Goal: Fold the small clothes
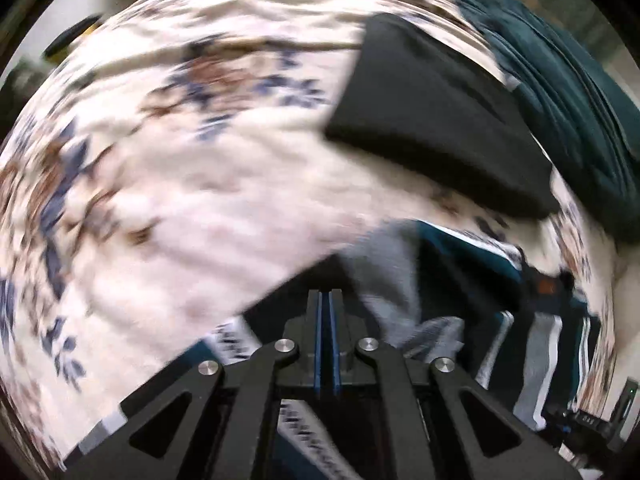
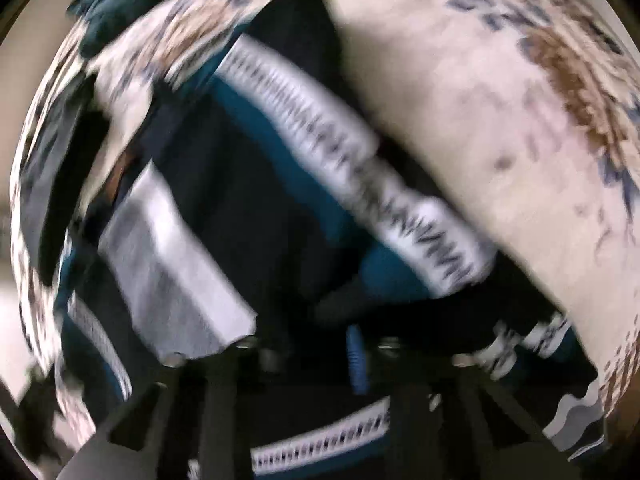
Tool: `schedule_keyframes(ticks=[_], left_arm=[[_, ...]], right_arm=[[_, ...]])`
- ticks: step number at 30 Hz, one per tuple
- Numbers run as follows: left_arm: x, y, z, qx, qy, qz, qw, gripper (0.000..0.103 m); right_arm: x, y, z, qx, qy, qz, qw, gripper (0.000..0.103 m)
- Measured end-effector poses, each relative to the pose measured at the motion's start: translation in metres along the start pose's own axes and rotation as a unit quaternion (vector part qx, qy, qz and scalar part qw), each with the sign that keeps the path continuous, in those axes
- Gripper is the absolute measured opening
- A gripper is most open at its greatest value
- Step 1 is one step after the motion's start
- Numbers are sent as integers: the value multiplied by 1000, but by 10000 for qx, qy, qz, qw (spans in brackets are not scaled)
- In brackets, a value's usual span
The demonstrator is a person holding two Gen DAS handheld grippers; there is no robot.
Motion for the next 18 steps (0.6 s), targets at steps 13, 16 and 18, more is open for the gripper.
schedule_keyframes(ticks=[13,16,18], left_arm=[[-15,-71,-30,-1227,997,-224,9872,53],[-20,-90,-45,-905,1281,-637,9856,53],[-25,-97,-51,-492,1261,-982,9859,49]], right_arm=[[53,-22,21,-568,-266,-192,9978,13],[65,-25,22,-699,-323,-221,9968,13],[65,-24,19,-744,-359,-307,9961,13]])
Point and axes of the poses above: each gripper's, at about its wrist camera, not at the fingertips, and z roughly against the way its jaws point, y to its left, x to its top, the point moved 9 cm from there along -z, roughly the way its jaws point, and after that the axes turned 14 degrees about y, right-handed, at the moved point
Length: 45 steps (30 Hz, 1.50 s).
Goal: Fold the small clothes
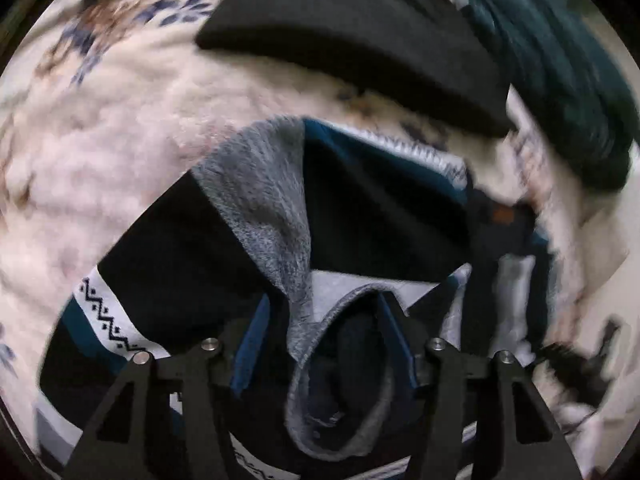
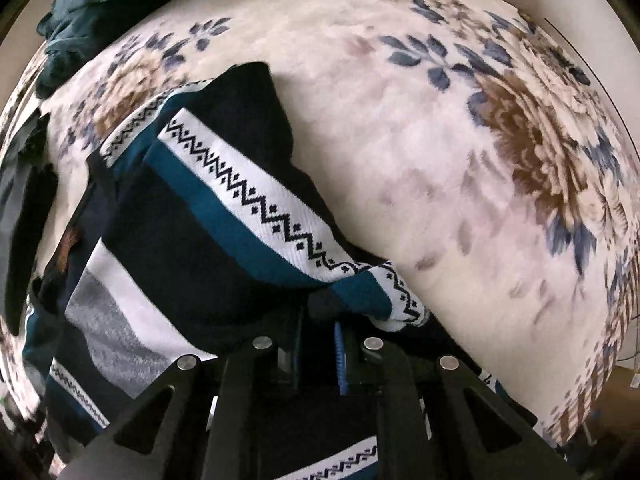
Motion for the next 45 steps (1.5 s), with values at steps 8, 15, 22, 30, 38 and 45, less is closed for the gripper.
schedule_keyframes(ticks=[8,15,22,30,38,45], left_arm=[[1,6,45,-198,-1266,-85,9917,1],[8,27,42,-114,-1329,213,9908,3],[-45,78,80,-91,-1697,1236,9777,16],[-134,108,115,11,-2001,2093,9572,93],[-301,193,75,-337,-1637,4225,8908,93],[-385,265,21,-946,-1549,5976,7810,91]], right_arm=[[1,-3,2,148,-66,-148,9998,13],[-25,-12,-4,413,-88,-35,9991,46],[-63,19,30,-203,-535,1098,9923,91],[-118,84,66,-523,-785,2384,9666,97],[-186,136,79,-309,-660,3090,9483,97],[-221,129,41,-597,-274,3360,9396,97]])
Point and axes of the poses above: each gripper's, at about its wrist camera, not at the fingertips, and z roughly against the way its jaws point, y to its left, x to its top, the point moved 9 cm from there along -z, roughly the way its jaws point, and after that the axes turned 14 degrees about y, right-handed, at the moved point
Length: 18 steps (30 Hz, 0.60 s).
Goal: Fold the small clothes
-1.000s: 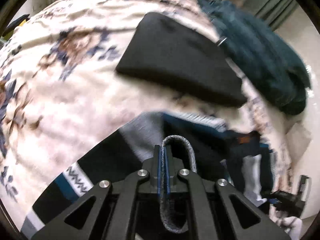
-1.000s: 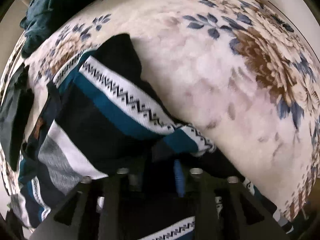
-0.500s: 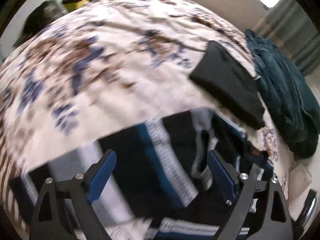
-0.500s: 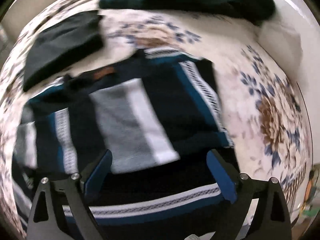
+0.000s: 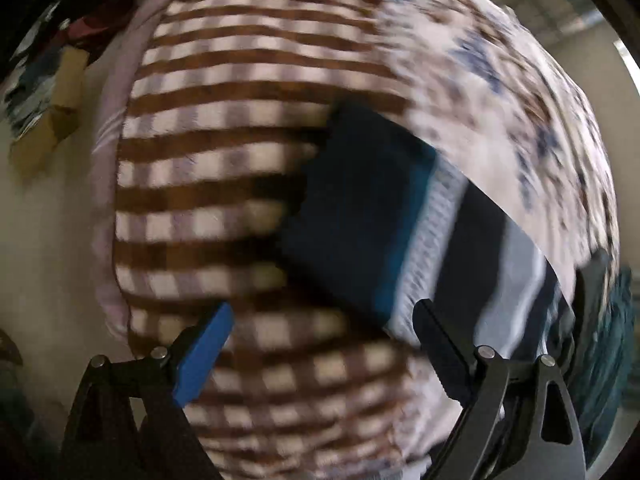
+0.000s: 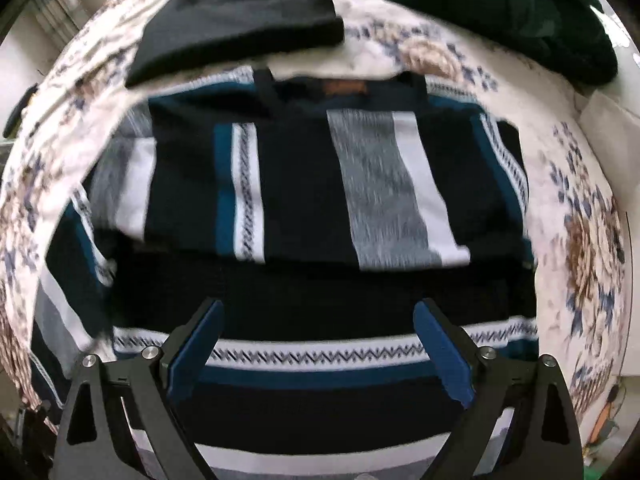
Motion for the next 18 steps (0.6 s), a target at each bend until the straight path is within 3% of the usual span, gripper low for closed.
schedule_keyframes(ticks=[2,4,5,6,7,8,11,13,15,18], left_arm=[[13,-8,-9,-199,29,116,9997,91],[25,-15,-12,-182,-89,177,9996,81],[30,-21,-10,-206,-198,182,9994,61],[36,-25,-7,-132,-324,158,9993,30],[42,-31,-1,-102,-452,96,9989,14],[46,-38,4,-116,-559,36,9984,8],[51,-70,33,-130,-1075,-357,9935,7],[48,-109,56,-74,-1429,-917,9855,7],[37,-149,76,-57,-1717,-1541,9730,7],[-3,-229,99,-73,-2044,-2683,9414,7]], right_arm=[[-5,-6,-8,43,108,-135,9998,97],[-10,-15,-13,12,153,-272,9995,97],[-11,-19,-14,14,160,-317,9994,97],[-11,-24,-14,19,163,-360,9992,97],[-12,-29,-14,23,164,-391,9991,97],[-12,-33,-13,32,153,-414,9990,97],[-12,-48,-9,16,109,-463,9989,97],[-11,-61,-7,7,69,-515,9986,97],[-8,-73,-5,85,47,-557,9984,97],[-4,-91,-3,270,1,-634,9976,97]])
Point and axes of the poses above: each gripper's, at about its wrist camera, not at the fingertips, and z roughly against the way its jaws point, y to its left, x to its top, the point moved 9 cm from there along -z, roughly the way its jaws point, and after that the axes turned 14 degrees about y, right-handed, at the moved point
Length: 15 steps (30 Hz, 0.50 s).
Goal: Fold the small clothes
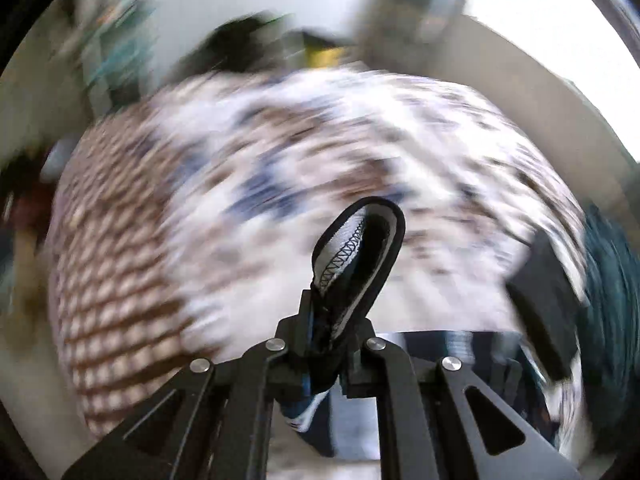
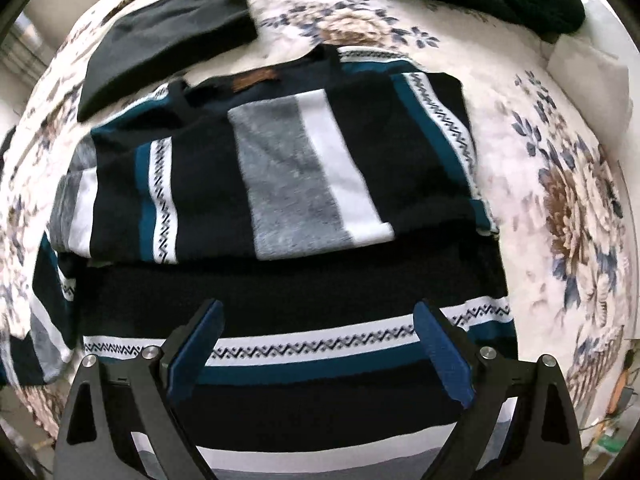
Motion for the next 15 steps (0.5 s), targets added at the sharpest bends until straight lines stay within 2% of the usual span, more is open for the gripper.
schedule_keyframes(ticks=[2,3,5,6,8,9,11,15], left_arm=[[-3,-73,12,-193,-101,-863,9960,7],[-9,-112,16,-383,-104,-1260,9912,7],[-27,-172,14,-528,-18,-1915,9801,7],[-49,-216,11,-678,127,-2406,9682,7],[-88,-271,6,-852,283,-3020,9491,7],[-119,-306,0,-967,389,-3436,9333,7],[-169,-349,-10,-1118,593,-3940,9104,7],[-268,-404,-29,-1324,1126,-4608,8703,8]], right_arm=[[3,-15,3,-12,-95,-65,9999,97],[4,-25,3,-19,-125,-97,9999,97],[4,-42,2,-36,-125,-205,9997,97],[4,-54,1,-3,-118,-303,9995,97],[4,-79,-1,43,-99,-531,9985,97],[4,-94,-2,42,-91,-661,9978,97],[3,-122,-3,45,-69,-880,9961,97],[0,-178,-6,63,39,-1323,9912,97]])
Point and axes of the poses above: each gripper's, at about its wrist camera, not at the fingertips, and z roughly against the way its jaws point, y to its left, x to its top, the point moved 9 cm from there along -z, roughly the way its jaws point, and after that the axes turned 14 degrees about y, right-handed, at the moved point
